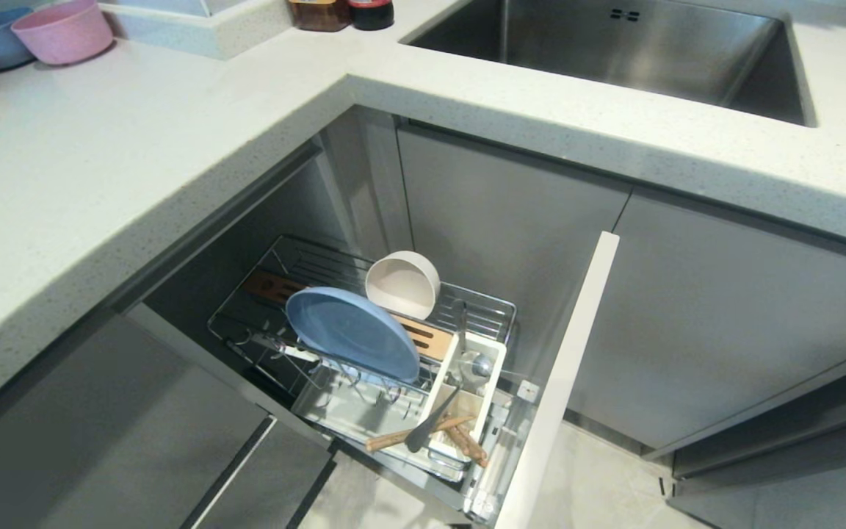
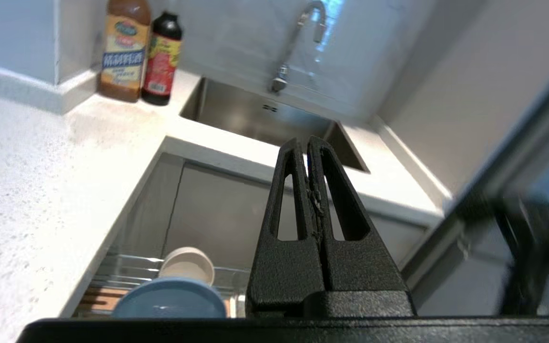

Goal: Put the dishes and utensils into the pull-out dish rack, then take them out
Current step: Take the plate out of the cupboard

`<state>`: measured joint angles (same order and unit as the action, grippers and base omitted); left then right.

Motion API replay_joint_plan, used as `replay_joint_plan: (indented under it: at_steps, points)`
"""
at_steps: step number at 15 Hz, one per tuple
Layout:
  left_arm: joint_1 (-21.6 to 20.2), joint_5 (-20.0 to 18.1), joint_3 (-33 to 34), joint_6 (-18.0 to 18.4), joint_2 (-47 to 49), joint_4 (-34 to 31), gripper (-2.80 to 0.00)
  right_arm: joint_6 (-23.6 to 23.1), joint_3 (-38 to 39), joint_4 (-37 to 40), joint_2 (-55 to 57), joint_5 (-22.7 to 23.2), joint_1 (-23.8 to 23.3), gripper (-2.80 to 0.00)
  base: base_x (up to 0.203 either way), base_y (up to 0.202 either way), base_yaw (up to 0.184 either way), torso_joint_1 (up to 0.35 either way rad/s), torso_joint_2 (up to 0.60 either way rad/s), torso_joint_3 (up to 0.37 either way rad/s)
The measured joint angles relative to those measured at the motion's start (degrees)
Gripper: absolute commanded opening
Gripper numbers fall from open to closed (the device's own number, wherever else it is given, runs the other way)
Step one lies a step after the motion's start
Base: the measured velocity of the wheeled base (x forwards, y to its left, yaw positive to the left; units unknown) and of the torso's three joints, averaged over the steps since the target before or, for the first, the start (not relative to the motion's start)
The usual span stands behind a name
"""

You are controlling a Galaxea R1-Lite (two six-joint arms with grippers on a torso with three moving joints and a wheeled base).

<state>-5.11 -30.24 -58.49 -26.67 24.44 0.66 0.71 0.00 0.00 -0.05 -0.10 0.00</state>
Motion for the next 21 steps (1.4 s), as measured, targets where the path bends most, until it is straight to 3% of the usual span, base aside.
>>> replay_joint_plan:
  at_steps: [4, 7, 10, 13, 17, 21]
  points:
    - [-0.15, 5.22, -11.57, -7.35, 13.93, -1.12, -2.8, -0.02, 0.0, 0.0, 0.0, 0.0, 0.0, -2.8, 0.0, 0.0, 0.0, 0.0, 0.0, 0.0]
    - [3.73, 9.7, -25.05, -13.83, 23.94, -10.91, -2.8, 0.0, 0.0, 0.0, 0.0, 0.0, 0.0, -2.8, 0.0, 0.0, 0.0, 0.0, 0.0, 0.0]
    - [14.23, 12.34, -33.12, -16.0, 30.65, -22.31, -2.8, -0.01, 0.0, 0.0, 0.0, 0.0, 0.0, -2.8, 0.0, 0.0, 0.0, 0.0, 0.0, 0.0]
    - [27.97, 20.22, -36.6, -16.22, 35.59, -26.62, -2.8, -0.01, 0.0, 0.0, 0.0, 0.0, 0.0, -2.8, 0.0, 0.0, 0.0, 0.0, 0.0, 0.0]
    - [43.48, 36.83, -35.19, -17.6, 43.28, -26.52, -2.8, 0.0, -2.53, -0.04, 0.0, 0.0, -0.02, -2.8, 0.0, 0.0, 0.0, 0.0, 0.0, 0.0]
    - [52.96, 46.45, -30.29, -23.03, 49.71, -21.73, -2.8, 0.0, -0.81, 0.0, 0.0, 0.0, 0.0, -2.8, 0.0, 0.0, 0.0, 0.0, 0.0, 0.0]
